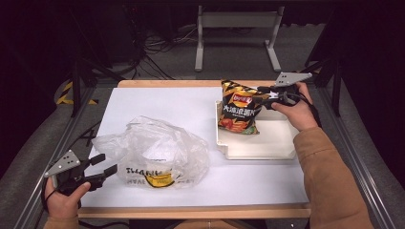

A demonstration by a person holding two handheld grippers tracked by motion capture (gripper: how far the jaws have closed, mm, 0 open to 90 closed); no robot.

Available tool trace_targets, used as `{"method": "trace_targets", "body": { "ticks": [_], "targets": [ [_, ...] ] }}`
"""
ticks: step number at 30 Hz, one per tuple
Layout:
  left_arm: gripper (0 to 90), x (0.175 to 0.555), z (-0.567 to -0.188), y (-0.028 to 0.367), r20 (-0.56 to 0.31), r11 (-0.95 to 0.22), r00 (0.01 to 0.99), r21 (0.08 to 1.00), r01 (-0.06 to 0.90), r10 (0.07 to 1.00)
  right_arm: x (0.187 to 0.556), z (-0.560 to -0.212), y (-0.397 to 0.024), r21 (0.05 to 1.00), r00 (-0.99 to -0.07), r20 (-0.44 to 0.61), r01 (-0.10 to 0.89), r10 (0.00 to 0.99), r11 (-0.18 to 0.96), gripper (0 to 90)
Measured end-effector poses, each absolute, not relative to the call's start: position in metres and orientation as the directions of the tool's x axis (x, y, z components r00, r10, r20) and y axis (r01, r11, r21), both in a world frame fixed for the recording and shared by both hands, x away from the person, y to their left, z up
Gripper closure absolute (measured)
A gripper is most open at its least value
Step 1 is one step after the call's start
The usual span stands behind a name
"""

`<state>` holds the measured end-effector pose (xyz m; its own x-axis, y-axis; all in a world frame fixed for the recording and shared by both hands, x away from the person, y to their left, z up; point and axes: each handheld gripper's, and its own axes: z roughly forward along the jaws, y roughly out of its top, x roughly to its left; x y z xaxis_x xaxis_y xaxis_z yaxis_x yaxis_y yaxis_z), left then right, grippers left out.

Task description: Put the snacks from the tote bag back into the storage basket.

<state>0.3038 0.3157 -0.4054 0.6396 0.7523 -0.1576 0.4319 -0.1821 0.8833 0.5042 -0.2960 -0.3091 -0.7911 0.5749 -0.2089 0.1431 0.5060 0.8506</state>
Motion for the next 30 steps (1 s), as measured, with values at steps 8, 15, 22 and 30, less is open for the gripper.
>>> {"method": "trace_targets", "body": {
  "ticks": [8,15,22,30],
  "targets": [
    [30.3,0.304,-0.4,0.314,-0.148,-0.186,0.646,0.889,0.419,0.749,0.494,-0.302,-0.294,0.9,-0.779,-0.13,0.167,0.614,0.402,23.3],
    [23.4,0.302,-0.393,0.315,-0.139,-0.164,0.629,0.902,0.399,0.764,0.479,-0.288,-0.302,0.94,-0.768,-0.092,0.142,0.634,0.309,20.0],
    [22.0,0.3,-0.388,0.313,-0.137,-0.179,0.649,0.901,0.396,0.748,0.454,-0.275,-0.308,0.955,-0.769,-0.072,0.132,0.635,0.267,19.5],
    [21.7,0.296,-0.385,0.312,-0.142,-0.187,0.673,0.901,0.391,0.726,0.415,-0.268,-0.318,0.968,-0.783,-0.049,0.116,0.62,0.223,20.1]
  ]
}}
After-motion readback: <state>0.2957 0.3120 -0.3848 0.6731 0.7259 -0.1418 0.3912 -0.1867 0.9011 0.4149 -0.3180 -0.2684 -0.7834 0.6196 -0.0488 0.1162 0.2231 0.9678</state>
